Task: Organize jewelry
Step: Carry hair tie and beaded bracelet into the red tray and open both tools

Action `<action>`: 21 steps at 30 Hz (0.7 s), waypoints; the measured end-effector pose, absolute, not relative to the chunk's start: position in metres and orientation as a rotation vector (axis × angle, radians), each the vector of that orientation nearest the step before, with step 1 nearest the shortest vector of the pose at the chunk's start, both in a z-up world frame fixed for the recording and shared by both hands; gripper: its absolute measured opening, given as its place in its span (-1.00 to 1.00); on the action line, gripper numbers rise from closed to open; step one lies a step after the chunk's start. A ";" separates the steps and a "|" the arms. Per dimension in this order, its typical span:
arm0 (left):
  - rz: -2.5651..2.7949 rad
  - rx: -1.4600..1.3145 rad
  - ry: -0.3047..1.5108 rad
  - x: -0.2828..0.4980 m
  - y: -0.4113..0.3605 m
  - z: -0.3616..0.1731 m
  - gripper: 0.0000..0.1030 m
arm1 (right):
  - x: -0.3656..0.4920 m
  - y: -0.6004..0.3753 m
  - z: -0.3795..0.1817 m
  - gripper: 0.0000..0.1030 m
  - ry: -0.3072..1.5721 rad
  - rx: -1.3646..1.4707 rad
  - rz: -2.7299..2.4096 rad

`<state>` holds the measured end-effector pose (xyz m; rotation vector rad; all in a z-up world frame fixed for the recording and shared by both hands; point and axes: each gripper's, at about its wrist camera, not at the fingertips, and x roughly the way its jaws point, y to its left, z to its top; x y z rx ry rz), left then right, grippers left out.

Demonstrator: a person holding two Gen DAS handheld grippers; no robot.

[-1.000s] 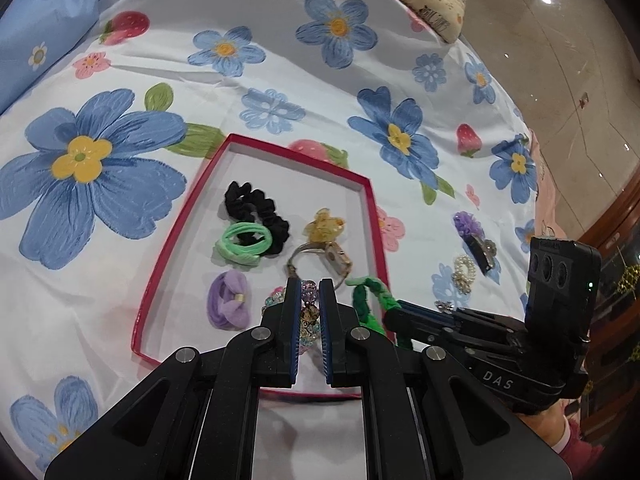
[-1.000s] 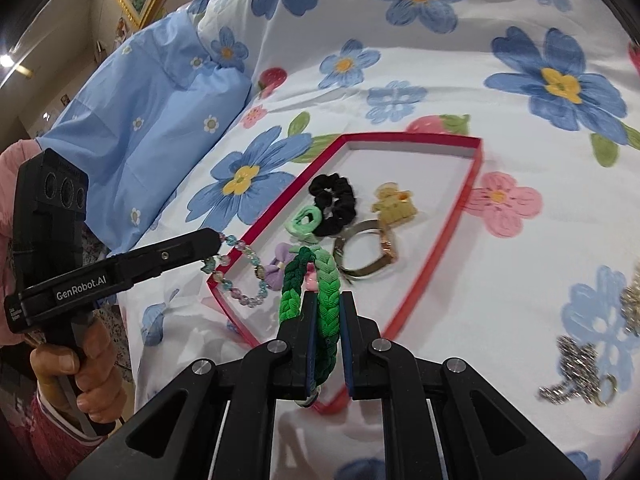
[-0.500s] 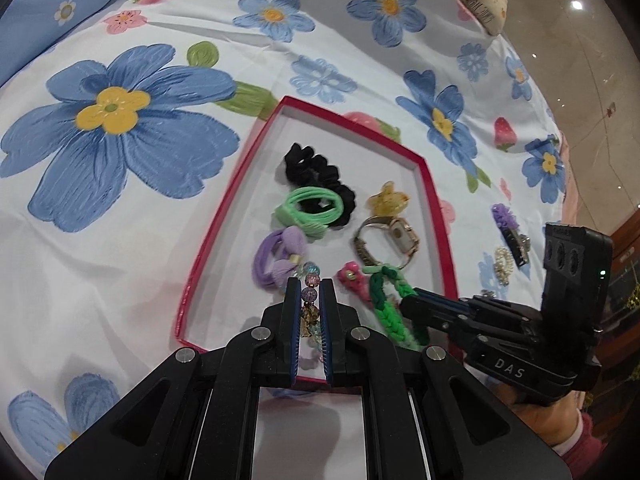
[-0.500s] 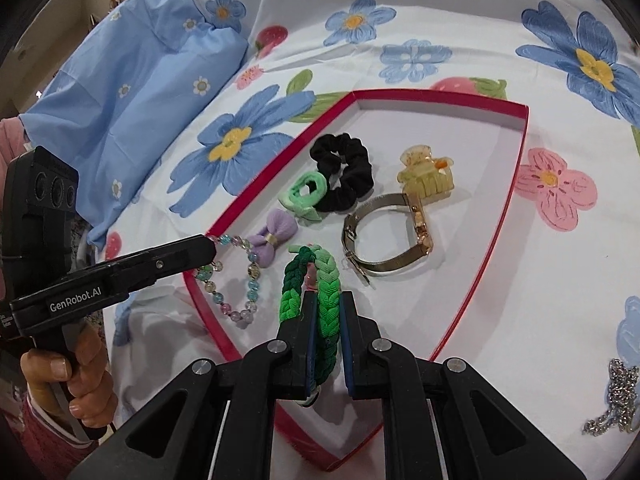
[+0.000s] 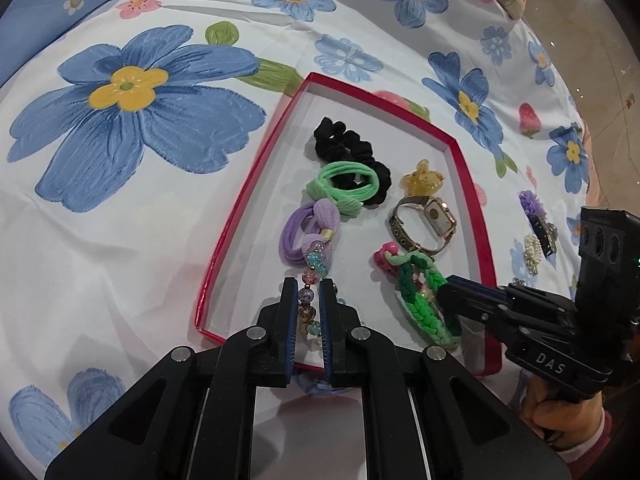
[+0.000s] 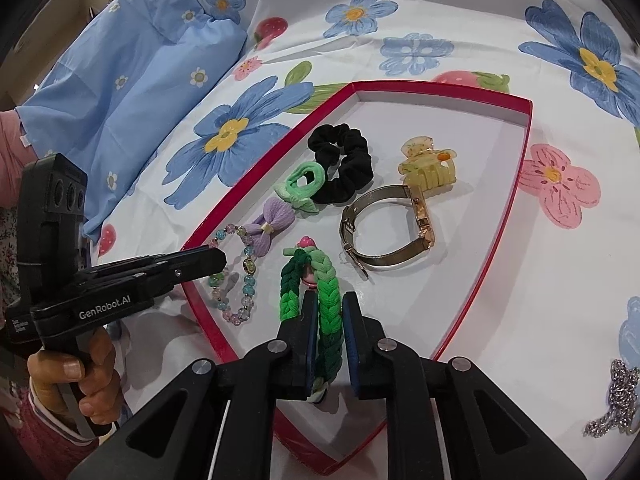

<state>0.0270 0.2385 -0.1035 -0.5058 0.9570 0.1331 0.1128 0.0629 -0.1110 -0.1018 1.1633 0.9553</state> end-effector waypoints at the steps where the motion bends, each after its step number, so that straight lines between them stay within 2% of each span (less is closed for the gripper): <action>1: 0.138 -0.501 0.961 0.027 0.238 -0.105 -0.85 | 0.113 0.063 -0.111 -0.70 1.163 -0.102 0.955; 6: 0.144 -0.493 0.972 0.028 0.236 -0.107 -0.85 | 0.112 0.063 -0.111 -0.68 1.165 -0.100 0.953; 8: 0.150 -0.487 0.975 0.028 0.236 -0.106 -0.78 | 0.111 0.063 -0.110 -0.65 1.166 -0.098 0.955; 10: 0.152 -0.487 0.979 0.028 0.236 -0.106 -0.58 | 0.110 0.062 -0.109 -0.58 1.166 -0.095 0.958; 12: 0.161 -0.474 0.976 0.027 0.234 -0.105 -0.53 | 0.108 0.061 -0.107 -0.47 1.164 -0.093 0.964; 14: 0.166 -0.465 0.978 0.027 0.233 -0.103 -0.52 | 0.106 0.059 -0.104 -0.45 1.157 -0.091 0.968; 18: 0.180 -0.469 0.976 0.024 0.233 -0.100 -0.22 | 0.105 0.053 -0.097 -0.44 1.145 -0.074 0.967; 21: 0.187 -0.463 0.972 0.023 0.232 -0.097 -0.11 | 0.103 0.045 -0.092 -0.29 1.135 -0.064 0.966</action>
